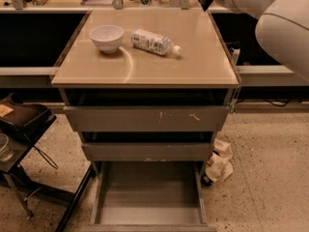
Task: Pick rxbar blueberry from bottom drawer and place on counter
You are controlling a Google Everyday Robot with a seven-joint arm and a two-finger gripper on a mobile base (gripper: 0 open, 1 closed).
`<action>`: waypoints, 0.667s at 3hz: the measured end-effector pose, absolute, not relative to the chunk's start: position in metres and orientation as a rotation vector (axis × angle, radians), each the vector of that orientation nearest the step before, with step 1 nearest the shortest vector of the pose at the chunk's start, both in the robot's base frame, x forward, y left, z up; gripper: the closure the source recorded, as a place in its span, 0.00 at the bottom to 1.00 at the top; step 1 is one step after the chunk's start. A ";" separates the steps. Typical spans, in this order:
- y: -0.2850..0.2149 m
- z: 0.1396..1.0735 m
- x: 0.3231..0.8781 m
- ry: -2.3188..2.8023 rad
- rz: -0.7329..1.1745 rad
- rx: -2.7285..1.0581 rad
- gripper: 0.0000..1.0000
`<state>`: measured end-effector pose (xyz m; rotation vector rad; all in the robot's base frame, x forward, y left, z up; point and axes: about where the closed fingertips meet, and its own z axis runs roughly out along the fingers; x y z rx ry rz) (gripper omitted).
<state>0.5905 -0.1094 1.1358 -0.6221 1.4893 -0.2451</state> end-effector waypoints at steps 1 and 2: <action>-0.100 1.094 0.640 1.532 -0.133 -0.616 1.00; -0.097 1.027 0.664 1.644 -0.060 -0.611 1.00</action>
Offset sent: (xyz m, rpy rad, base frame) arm 0.0982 -0.0146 -0.1847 0.1442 0.3755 0.0698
